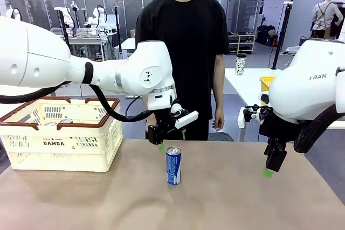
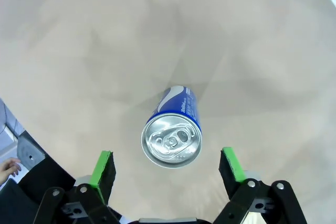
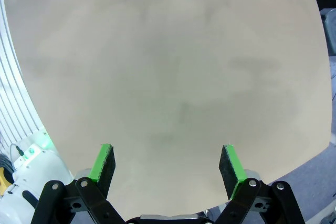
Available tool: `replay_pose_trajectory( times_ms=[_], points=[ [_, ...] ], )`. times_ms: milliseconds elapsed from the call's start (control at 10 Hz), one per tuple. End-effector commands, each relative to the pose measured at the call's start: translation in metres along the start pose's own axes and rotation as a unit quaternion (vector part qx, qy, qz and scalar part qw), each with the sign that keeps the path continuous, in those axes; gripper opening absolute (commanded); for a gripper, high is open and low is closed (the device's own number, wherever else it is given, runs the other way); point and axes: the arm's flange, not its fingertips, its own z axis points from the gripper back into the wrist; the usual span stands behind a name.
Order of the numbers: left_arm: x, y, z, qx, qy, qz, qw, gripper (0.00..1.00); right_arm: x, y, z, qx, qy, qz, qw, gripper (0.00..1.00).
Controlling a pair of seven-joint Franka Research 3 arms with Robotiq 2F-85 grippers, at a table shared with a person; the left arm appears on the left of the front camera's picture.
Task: Place the drinks into the Shopping basket.
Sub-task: Pick up one drink and place it into the Shopping basket.
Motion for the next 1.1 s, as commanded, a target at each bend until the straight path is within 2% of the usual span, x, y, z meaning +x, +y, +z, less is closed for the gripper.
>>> replay_pose_trajectory(
  times_ms=[0, 300, 1000],
  points=[
    [0.001, 0.012, -0.004, -0.025, 0.003, 0.003, 1.0, 1.0, -0.001, 0.0, 0.0, 0.0, 0.003, -0.001, 1.0, 1.0],
    [-0.003, 0.019, -0.015, -0.036, 0.005, 0.006, 0.999, 1.0, -0.001, 0.0, 0.0, 0.0, 0.003, -0.001, 1.0, 1.0],
    [0.0, 0.02, -0.049, -0.048, -0.025, 0.013, 0.998, 1.0, -0.001, 0.0, 0.0, 0.0, 0.003, -0.001, 1.0, 1.0]
  ],
)
